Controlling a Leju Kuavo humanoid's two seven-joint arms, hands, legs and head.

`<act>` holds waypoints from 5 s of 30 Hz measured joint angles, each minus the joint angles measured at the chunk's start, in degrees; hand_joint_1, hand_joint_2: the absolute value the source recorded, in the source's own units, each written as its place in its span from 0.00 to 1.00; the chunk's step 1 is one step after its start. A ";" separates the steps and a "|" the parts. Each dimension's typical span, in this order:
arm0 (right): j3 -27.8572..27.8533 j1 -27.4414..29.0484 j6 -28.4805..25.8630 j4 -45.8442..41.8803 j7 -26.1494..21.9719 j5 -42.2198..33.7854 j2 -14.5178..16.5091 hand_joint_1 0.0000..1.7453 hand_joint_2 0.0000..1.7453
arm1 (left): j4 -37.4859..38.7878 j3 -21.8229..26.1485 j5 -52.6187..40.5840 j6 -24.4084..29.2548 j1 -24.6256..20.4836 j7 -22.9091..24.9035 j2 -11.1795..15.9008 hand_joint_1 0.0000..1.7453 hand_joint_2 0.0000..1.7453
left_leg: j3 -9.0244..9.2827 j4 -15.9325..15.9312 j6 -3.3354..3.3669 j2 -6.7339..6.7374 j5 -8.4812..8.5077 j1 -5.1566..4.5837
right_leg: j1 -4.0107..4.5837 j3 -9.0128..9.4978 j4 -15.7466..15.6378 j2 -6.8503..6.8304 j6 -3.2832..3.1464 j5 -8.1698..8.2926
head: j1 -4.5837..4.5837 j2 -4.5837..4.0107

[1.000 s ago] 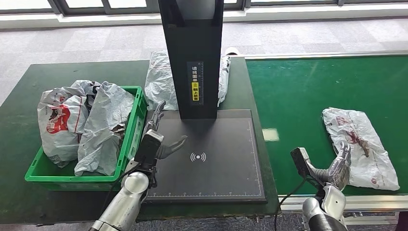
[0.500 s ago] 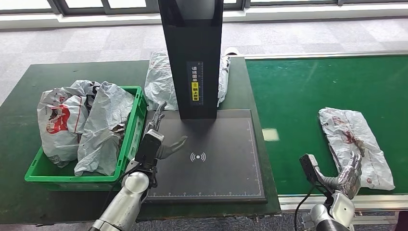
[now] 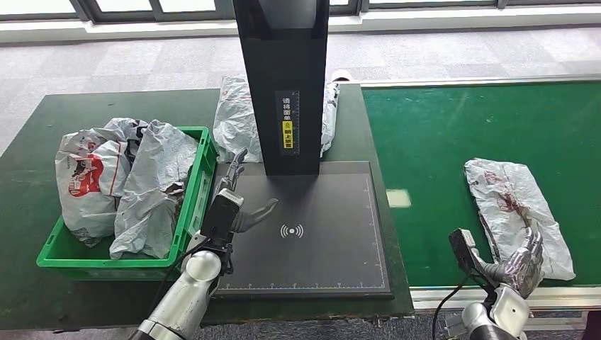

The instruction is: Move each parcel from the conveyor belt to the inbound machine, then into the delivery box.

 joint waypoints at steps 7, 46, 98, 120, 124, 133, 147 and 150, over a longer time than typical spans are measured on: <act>-1.31 -0.30 0.00 0.55 -0.44 0.59 -0.01 0.00 1.00 | 0.62 0.00 0.05 0.14 -0.31 -0.37 -0.02 0.00 1.00 | 0.00 0.00 0.00 0.00 0.00 0.00 | 0.00 0.00 0.00 0.00 0.00 0.00 | 0.01 0.01; -3.37 -7.17 17.50 9.61 -2.21 0.04 -1.26 1.00 1.00 | -0.78 0.87 2.52 -3.56 -0.38 0.63 0.28 0.00 1.00 | -0.10 0.02 0.01 0.05 0.00 0.01 | 0.02 0.05 0.02 0.03 0.01 0.01 | 0.02 0.01; 61.88 -6.29 42.93 -20.19 -19.49 -37.66 6.69 0.00 1.00 | -8.25 0.48 3.80 8.49 1.36 -5.82 2.93 0.00 1.00 | 0.01 0.00 -0.08 0.08 0.10 0.02 | 0.03 0.00 0.06 0.07 -0.01 0.02 | 0.01 0.00; 41.08 3.81 20.90 -38.49 -38.41 -59.62 10.44 0.00 1.00 | 2.61 -0.81 -16.56 0.80 1.89 2.61 2.73 0.00 1.00 | -0.02 0.01 -0.05 0.07 0.07 0.01 | 0.03 -0.05 0.03 0.06 0.00 0.02 | 0.02 0.01; 38.30 4.08 21.42 -38.71 -38.73 -60.11 11.03 0.00 1.00 | 8.32 -1.72 -18.34 -1.94 0.95 2.88 2.88 0.00 1.00 | -0.01 0.01 -0.05 0.15 0.07 0.01 | 0.03 -0.07 0.04 0.14 0.00 0.02 | 0.01 0.01; 34.93 5.04 22.96 -40.40 -38.11 -58.32 12.06 0.00 1.00 | 22.13 -8.53 -35.50 -15.69 -8.46 11.66 3.61 0.52 1.00 | 0.19 -0.04 0.10 -0.46 0.03 0.03 | -0.04 0.56 0.00 -0.55 0.10 -0.23 | 0.02 -0.01; 27.75 14.40 24.62 -53.63 -34.45 -54.03 14.91 0.00 1.00 | 25.65 -12.91 -42.48 -1.87 -15.45 13.91 2.06 1.00 1.00 | 1.60 -0.02 0.14 -0.25 -0.35 0.01 | -0.14 1.69 -0.02 -0.29 0.16 -0.45 | 0.01 0.01; 27.15 15.56 24.61 -55.29 -34.12 -53.86 15.33 0.00 1.00 | 20.78 -11.39 -43.11 3.77 -14.48 14.44 2.09 1.00 1.00 | 1.17 -0.01 0.15 -0.25 -0.33 0.02 | -0.14 1.26 0.00 -0.29 0.15 -0.44 | 0.01 0.01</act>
